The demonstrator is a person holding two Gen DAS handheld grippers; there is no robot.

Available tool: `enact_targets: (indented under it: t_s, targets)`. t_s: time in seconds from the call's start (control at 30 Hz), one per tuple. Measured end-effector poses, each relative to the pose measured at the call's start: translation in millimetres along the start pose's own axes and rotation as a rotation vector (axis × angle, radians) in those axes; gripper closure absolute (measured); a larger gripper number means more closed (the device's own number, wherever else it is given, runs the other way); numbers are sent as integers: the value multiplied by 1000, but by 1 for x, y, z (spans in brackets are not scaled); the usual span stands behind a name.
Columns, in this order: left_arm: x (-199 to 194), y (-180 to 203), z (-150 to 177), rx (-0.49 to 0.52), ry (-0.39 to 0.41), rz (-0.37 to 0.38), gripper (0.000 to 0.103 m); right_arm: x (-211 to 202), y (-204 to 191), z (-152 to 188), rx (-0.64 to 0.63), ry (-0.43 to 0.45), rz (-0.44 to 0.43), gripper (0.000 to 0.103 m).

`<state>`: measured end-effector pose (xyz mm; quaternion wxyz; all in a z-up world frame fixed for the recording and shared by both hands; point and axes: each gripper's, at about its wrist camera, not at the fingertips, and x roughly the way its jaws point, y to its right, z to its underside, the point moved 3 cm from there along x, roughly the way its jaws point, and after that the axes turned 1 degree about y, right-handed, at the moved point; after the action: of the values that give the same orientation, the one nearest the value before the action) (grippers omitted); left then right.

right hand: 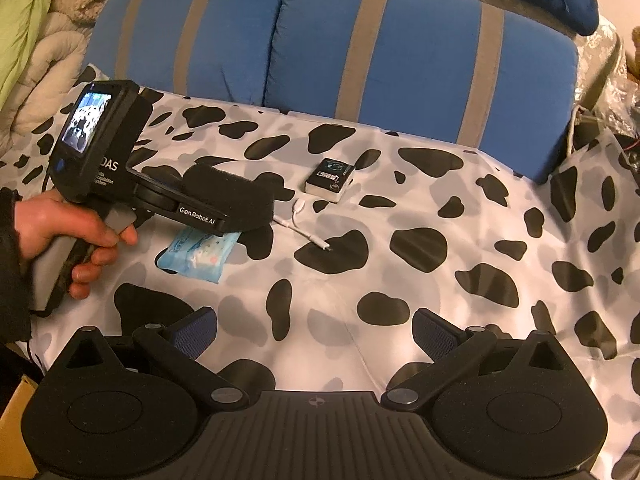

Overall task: Organize soft objects
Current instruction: 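Lower the left tool onto the black foam case and close on it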

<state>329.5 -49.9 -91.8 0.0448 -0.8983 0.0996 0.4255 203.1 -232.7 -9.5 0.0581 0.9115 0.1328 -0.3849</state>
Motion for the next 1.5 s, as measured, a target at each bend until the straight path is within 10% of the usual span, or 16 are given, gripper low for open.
enact_targets:
  t_s: [0.17, 0.23, 0.47, 0.63, 0.83, 1.2, 1.5]
  targets:
    - [-3, 0, -1, 0, 4, 11, 59, 0, -1, 0, -1, -4, -3, 0]
    - [-4, 0, 0, 6, -9, 21, 101, 0, -2, 1, -9, -3, -3, 0]
    - [-9, -9, 7, 7, -33, 34, 98, 2, -6, 0, -19, -6, 0, 0]
    - [-18, -8, 6, 43, 0, 34, 42, 3, -10, -2, -20, -8, -2, 0]
    - [-31, 12, -4, 218, 141, -41, 24, 3, -17, -3, -38, -10, -13, 0]
    - [9, 40, -16, 439, 160, -122, 24, 6, -7, -3, 6, -26, -10, 0]
    - [18, 38, -17, 462, 117, -108, 57, 9, -1, -2, 31, -40, -2, 0]
